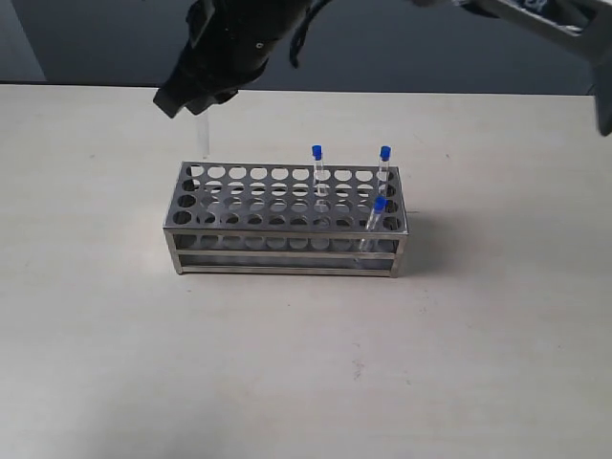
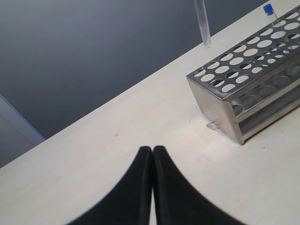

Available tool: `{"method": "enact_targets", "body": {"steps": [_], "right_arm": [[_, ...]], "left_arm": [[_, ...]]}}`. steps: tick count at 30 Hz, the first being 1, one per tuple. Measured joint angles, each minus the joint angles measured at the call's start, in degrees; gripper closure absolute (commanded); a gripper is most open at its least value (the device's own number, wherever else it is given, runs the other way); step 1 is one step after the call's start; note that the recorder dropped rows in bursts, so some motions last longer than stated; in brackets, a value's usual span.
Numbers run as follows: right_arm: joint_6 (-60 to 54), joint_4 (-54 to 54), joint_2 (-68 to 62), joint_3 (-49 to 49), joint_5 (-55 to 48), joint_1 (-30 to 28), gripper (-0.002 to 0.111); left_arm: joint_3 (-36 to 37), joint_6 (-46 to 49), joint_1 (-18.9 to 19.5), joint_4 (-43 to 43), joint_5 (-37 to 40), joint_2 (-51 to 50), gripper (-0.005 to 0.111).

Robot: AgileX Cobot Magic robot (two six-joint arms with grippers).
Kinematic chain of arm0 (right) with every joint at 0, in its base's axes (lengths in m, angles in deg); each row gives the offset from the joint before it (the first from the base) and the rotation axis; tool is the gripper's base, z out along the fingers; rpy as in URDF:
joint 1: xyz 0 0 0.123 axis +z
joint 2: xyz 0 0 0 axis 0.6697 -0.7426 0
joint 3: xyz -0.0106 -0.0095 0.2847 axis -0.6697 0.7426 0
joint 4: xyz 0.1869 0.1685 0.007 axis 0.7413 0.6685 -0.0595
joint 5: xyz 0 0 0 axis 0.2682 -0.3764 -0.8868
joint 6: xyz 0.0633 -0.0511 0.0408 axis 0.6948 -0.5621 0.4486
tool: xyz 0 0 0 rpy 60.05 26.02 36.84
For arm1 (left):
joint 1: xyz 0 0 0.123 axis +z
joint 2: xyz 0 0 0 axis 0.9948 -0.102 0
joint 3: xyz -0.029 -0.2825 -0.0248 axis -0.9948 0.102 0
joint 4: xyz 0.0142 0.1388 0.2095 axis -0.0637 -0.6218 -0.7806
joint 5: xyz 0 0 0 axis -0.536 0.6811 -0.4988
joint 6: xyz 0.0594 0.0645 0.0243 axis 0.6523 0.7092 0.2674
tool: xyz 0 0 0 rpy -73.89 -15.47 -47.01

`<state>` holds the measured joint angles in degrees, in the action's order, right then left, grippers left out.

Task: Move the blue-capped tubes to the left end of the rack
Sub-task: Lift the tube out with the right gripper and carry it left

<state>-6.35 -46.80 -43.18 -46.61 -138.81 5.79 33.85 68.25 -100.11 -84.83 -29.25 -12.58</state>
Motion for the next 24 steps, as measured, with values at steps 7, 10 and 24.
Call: {"method": "enact_targets", "body": {"steps": [7,10,24], "right_arm": [[-0.09,-0.24,-5.91,-7.11,-1.85,0.26,0.108],[-0.80,-0.24,-7.01,-7.32,-1.74,0.26,0.108],[-1.16,0.79,-10.76,-7.50,0.68,0.26,0.108]], "left_arm": [[0.00,0.00,0.00,0.00,0.00,0.00,0.106],[0.00,0.00,0.00,0.00,0.00,0.00,0.106],[0.00,0.00,0.00,0.00,0.00,0.00,0.106]]}}
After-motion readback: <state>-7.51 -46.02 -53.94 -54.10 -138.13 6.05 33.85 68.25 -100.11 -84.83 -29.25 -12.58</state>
